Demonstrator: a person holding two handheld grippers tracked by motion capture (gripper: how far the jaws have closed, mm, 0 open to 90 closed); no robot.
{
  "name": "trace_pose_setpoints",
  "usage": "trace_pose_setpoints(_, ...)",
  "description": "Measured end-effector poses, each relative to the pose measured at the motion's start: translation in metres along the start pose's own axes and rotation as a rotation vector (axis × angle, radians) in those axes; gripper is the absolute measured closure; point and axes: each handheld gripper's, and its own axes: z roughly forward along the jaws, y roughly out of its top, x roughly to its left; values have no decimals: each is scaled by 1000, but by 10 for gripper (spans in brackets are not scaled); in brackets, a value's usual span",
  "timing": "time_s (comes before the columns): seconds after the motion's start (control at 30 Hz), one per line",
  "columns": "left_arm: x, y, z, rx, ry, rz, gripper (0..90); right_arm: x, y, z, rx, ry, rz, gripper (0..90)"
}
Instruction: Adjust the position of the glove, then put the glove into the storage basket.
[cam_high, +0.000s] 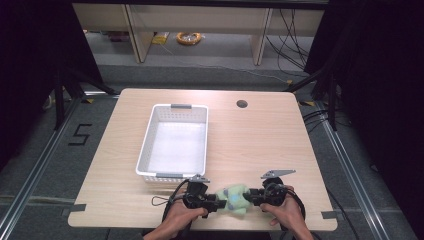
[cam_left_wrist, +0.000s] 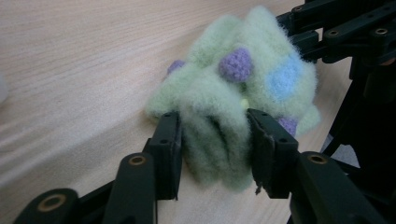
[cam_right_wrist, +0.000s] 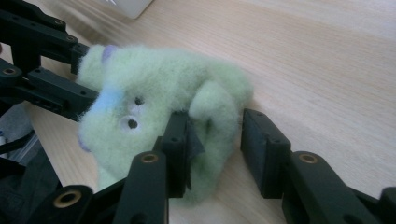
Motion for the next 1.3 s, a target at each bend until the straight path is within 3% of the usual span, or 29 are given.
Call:
trace_pose_setpoints(0.23,1,-1,-1,-21,-17,2,675,-2,-1,1,-7,48,15,768)
trace_pose_setpoints(0.27,3,-1,-2,-22,-25,3,681,2,-2,2,-10,61,40,789)
trace_pose_setpoints(0.3,2,-1,-2,-23,-9,-7,687,0,-1,2,-26,55,-3,796)
trace_pose_setpoints(0.33,2,-1,-2,-23,-14,-3,691,2,-2,2,-32,65,17,801)
trace_pose_setpoints(0.37,2,-1,-3,-22,-15,-2,694,0,-2,1,-40,61,-10,803)
trace_pose_setpoints(0.53,2,1,-4,-27,-31,19,706,3,-4,-4,-67,67,-24,809)
trace_pose_setpoints(0.87,-2,1,-11,-17,-33,64,706,12,-8,-11,-93,81,-31,811)
trace_pose_setpoints(1.1,-2,0,-16,-12,-36,72,706,18,-8,-11,-102,81,-27,812)
trace_pose_setpoints(1.17,-2,0,-19,-16,-18,79,705,19,-8,-11,-98,75,-37,813)
trace_pose_setpoints(1.3,-4,0,-22,-18,-35,85,705,21,-7,-11,-109,95,-24,813)
